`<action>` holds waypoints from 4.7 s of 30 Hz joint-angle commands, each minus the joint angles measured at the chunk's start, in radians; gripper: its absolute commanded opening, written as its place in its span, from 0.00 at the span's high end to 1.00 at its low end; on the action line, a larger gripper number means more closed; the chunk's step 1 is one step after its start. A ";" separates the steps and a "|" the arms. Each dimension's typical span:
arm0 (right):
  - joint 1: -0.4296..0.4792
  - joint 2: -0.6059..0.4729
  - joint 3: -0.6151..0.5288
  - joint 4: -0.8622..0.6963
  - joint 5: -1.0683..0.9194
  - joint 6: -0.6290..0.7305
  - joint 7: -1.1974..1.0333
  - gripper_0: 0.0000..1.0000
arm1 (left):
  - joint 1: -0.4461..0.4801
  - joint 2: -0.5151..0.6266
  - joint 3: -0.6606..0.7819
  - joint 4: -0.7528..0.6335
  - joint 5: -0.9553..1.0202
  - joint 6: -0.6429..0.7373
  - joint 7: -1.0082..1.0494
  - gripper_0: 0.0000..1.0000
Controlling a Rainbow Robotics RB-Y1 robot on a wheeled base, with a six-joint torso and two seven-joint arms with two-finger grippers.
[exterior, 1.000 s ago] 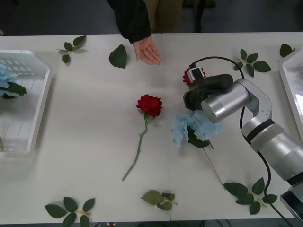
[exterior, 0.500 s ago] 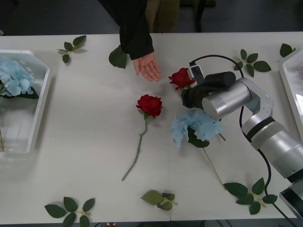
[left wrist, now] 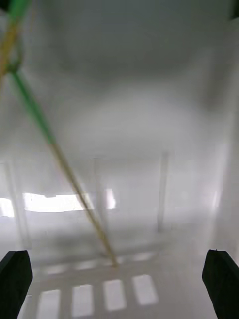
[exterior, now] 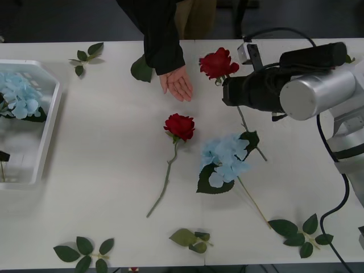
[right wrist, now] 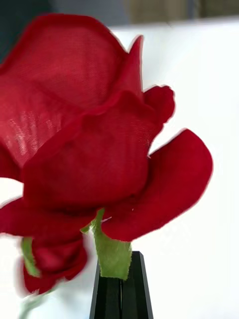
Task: Place the red flowers into the right box and the blue flowers into the left box. If a person shows an open palm, hand one flower to the person first, then continue sorting.
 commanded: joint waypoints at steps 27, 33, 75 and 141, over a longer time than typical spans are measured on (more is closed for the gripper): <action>-0.179 0.244 0.157 -0.134 0.536 -0.470 -0.219 1.00 | -0.039 -0.454 0.326 -0.217 0.550 0.351 -0.606 0.00; -0.195 0.246 0.156 -0.089 0.575 -0.474 -0.299 1.00 | -0.056 -0.547 0.255 -0.217 0.528 0.274 -0.606 0.00; -0.195 0.246 0.139 -0.068 0.533 -0.476 -0.328 0.38 | -0.079 -0.556 0.182 -0.215 0.548 0.233 -0.606 0.00; 0.552 -0.644 0.283 -0.180 -0.343 -0.594 0.441 0.00 | -0.161 -0.455 0.080 -0.867 -0.630 0.253 0.961 0.00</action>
